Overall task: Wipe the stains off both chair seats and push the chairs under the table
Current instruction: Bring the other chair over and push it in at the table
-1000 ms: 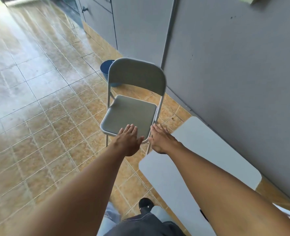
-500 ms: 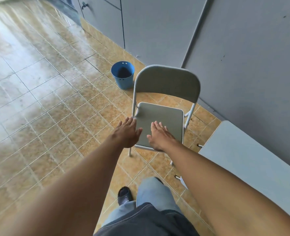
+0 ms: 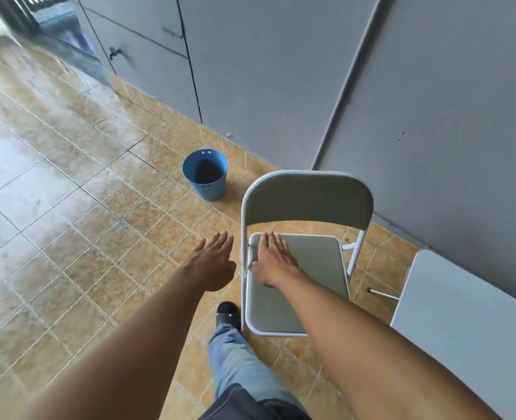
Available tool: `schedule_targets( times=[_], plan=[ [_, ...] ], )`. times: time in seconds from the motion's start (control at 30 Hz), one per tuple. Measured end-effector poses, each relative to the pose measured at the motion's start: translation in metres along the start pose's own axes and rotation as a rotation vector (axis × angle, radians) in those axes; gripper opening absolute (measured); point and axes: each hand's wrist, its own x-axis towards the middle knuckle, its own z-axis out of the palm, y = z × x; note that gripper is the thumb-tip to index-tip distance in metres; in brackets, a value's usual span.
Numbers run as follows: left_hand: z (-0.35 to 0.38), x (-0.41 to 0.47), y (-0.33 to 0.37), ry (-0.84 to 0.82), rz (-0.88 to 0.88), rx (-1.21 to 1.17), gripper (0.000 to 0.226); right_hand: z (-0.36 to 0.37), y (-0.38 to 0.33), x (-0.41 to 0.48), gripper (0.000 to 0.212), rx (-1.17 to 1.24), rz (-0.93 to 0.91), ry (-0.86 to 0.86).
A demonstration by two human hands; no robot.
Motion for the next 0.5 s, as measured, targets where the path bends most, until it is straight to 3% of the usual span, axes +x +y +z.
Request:
schedule_targets(
  times=[0.37, 0.5],
  plan=[
    [-0.094, 0.145, -0.054, -0.044, 0.195, 0.093, 0.068, -0.056, -0.004, 0.115, 0.076, 0.254, 0.252, 0.025],
    [-0.112, 0.185, -0.052, -0.094, 0.291, 0.147, 0.069, -0.074, 0.001, 0.144, 0.083, 0.477, 0.425, 0.071]
  ],
)
